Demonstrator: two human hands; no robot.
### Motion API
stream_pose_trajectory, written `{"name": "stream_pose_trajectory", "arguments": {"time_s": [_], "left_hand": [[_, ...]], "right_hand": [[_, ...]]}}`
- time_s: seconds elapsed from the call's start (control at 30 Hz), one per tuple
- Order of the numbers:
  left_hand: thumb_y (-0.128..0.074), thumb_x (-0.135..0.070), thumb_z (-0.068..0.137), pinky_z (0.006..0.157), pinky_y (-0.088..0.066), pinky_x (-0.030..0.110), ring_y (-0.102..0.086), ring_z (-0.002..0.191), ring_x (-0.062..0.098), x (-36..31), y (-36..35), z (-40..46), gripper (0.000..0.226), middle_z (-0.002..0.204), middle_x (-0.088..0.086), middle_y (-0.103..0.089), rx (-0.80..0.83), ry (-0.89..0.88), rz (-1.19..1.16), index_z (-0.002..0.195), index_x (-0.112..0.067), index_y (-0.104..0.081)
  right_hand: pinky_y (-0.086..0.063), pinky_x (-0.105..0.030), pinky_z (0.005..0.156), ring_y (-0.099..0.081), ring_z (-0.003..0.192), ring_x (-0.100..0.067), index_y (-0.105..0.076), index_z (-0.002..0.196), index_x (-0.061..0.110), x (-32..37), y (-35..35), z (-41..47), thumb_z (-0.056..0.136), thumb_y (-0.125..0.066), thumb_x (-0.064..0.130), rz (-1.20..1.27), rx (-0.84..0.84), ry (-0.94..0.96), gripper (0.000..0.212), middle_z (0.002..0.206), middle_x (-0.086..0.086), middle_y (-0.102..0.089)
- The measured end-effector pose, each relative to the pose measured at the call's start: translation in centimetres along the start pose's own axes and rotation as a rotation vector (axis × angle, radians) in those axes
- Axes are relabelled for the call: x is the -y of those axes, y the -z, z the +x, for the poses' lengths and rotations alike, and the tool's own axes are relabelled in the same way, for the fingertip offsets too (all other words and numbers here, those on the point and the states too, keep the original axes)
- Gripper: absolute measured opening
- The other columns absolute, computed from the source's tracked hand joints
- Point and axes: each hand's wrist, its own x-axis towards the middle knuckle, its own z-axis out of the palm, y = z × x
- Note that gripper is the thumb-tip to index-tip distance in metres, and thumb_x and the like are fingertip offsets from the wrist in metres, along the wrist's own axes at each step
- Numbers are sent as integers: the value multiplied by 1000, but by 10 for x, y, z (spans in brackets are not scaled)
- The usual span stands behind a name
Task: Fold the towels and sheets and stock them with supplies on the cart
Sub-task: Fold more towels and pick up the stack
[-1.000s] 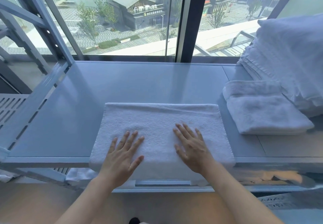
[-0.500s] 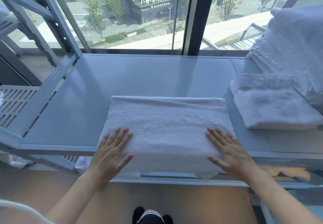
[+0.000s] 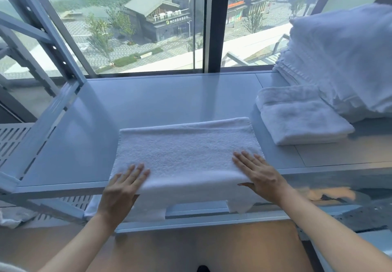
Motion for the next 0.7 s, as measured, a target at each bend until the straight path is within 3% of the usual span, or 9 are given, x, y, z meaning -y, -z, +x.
{"name": "stream_pose_trajectory", "arguments": {"time_s": [0.1, 0.2, 0.27, 0.33, 0.53, 0.7], "left_hand": [[-70, 9, 67, 89, -59, 45, -66, 123, 28, -2, 9, -7, 70, 138, 3, -66, -37, 32, -36, 131, -18, -71], [-46, -4, 73, 72, -58, 38, -76, 95, 27, -5, 26, -25, 52, 116, -1, -76, -92, 65, -41, 111, -20, -78], [-42, -3, 73, 61, -55, 36, -75, 80, 27, -8, 42, -44, 49, 103, -3, -77, -109, 111, -42, 102, -20, -78], [-45, -1, 75, 57, -54, 34, -74, 76, 26, -12, 59, -67, 46, 98, -5, -77, -109, 157, -31, 101, -20, -78], [-59, 8, 71, 60, -56, 37, -73, 77, 30, -20, 112, -132, 45, 98, -2, -76, -145, 267, -48, 102, -18, -78], [-58, -5, 74, 61, -56, 37, -71, 76, 30, -27, 140, -170, 39, 97, -4, -74, -161, 281, -70, 103, -24, -76]], "right_hand": [[-42, -47, 116, -44, 146, -30, -47, 153, 10, 15, 12, -9, 90, -77, 21, 53, -104, 7, 71, 160, -8, -42], [-60, -46, 94, -67, 121, -32, -70, 130, 5, 38, 26, -22, 70, -76, -15, 70, -234, -11, 63, 136, -9, -67], [-63, -41, 72, -74, 101, -31, -76, 114, 7, 57, 36, -32, 71, -71, -18, 58, -291, -40, 49, 116, -6, -76], [-60, -39, 62, -73, 86, -30, -76, 105, 9, 76, 47, -40, 73, -69, -17, 49, -295, -64, 43, 101, -3, -77], [-59, -38, 61, -71, 75, -32, -78, 95, 11, 138, 80, -63, 65, -68, -17, 52, -323, -98, 42, 85, -5, -76], [-56, -36, 59, -70, 72, -32, -77, 93, 12, 172, 101, -99, 62, -74, -13, 36, -334, -133, 40, 82, -5, -74]]}}
